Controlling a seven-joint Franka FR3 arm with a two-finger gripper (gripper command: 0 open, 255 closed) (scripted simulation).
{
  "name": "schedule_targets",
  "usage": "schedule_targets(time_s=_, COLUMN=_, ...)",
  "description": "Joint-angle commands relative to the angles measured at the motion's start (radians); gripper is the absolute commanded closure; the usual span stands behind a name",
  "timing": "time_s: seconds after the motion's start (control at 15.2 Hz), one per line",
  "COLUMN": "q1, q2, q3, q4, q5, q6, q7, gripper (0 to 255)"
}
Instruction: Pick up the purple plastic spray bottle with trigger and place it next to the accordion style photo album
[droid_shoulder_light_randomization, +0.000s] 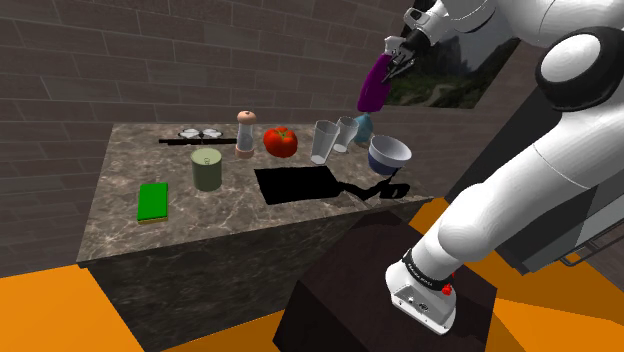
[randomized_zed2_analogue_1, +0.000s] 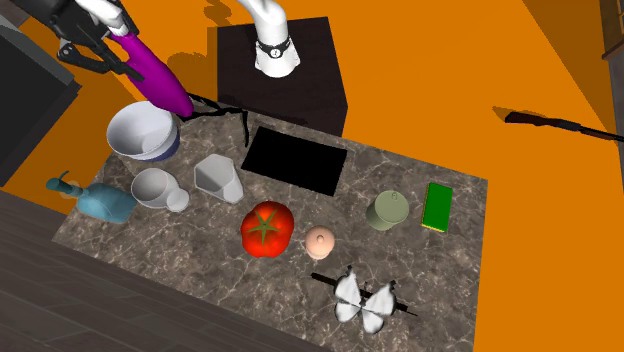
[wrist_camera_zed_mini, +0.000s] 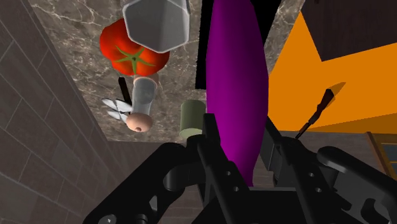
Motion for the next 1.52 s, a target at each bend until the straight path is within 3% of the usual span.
schedule_targets(time_s=0.0, q1=-0.002, q2=-0.004, q3=0.0, q4=-0.03, q5=-0.002, q6=0.024, q7=-0.013, gripper=255)
schedule_targets(time_s=1.45, q1=-0.004, q2=0.031, q3=-0.009, q4=-0.283, q5=0.031, q6=0.269, q7=-0.152, gripper=255)
